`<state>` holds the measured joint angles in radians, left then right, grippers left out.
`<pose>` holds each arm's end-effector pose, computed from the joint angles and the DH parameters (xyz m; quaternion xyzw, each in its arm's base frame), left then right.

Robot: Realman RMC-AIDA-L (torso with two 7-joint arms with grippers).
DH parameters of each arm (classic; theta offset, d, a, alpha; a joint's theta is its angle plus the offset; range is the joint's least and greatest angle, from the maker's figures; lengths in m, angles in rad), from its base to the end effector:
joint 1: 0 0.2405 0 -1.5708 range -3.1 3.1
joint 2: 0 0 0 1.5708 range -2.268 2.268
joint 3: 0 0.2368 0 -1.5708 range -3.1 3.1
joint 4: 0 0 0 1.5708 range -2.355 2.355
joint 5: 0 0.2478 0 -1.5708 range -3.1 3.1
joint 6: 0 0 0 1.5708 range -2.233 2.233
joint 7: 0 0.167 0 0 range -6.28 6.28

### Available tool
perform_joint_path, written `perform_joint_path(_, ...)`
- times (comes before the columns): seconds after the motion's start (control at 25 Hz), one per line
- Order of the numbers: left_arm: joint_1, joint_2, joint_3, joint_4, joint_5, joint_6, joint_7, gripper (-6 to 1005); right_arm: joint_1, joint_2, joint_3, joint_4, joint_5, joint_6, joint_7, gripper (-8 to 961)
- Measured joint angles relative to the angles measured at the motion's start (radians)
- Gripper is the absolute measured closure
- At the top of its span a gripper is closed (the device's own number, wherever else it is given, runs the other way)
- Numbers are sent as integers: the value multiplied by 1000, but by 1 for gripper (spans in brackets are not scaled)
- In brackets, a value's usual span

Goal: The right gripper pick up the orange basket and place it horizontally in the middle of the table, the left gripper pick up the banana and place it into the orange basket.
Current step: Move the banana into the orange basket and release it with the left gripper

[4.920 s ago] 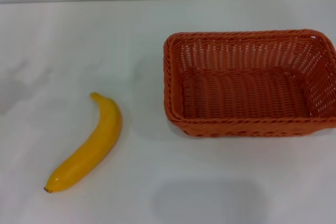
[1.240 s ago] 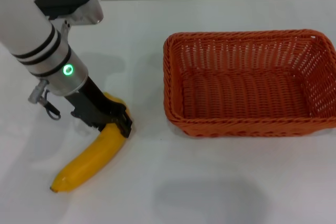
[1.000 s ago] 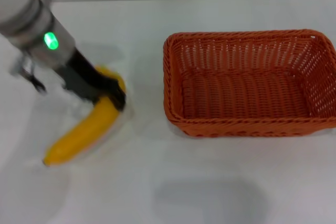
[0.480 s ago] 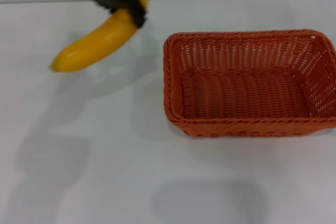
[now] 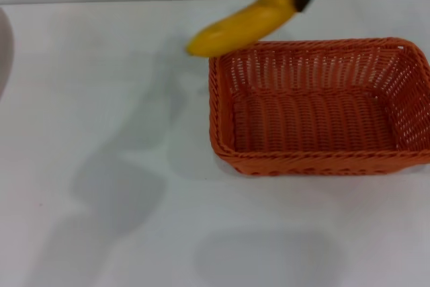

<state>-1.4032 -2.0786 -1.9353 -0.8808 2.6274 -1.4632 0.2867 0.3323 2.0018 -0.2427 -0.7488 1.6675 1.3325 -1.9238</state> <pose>0.0602 0.4510 -0.0426 -0.9312 -0.2904 0.1103 0.1907 0.3716 0.3467 0.2054 -0.6871 0.2348 0.3689 0.5802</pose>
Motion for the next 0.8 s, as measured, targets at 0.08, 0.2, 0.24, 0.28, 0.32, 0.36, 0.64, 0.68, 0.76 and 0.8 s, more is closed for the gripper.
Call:
perform_joint_path(0.08, -16, -1, 51, 26, -63, 60, -8, 438, -2, 0, 4, 3, 0, 10, -14, 79)
perform_joint_path(0.2, -24, -4, 114, 44, -131, 113, -18, 433, -6, -3, 9, 2, 0, 13, -18, 79)
perform_joint_path(0.24, -23, -5, 131, 47, -147, 123, -21, 431, -6, -7, 9, 2, 1, 14, -19, 79)
perform_joint_path(0.28, -21, -6, 148, 49, -168, 131, -24, 429, -7, -9, 9, 1, 2, 14, -19, 79)
perform_joint_path(0.32, -17, -6, 169, 51, -191, 139, -26, 427, -7, -11, 10, 0, 4, 14, -19, 79)
perform_joint_path(0.36, -11, -7, 188, 51, -218, 146, -26, 425, -7, -13, 10, -2, 5, 14, -19, 79)
perform_joint_path(0.64, 41, -8, 280, 51, -331, 161, -16, 412, -1, -34, 9, 12, 11, 20, -19, 79)
perform_joint_path(0.68, 52, -8, 288, 48, -336, 161, -15, 410, 1, -37, 8, 16, 11, 20, -19, 79)
perform_joint_path(0.76, 73, -8, 298, 43, -342, 163, -12, 406, 4, -39, 6, 23, 11, 21, -19, 79)
perform_joint_path(0.8, 86, -8, 299, 40, -345, 163, -7, 404, 4, -39, 5, 27, 11, 21, -19, 79)
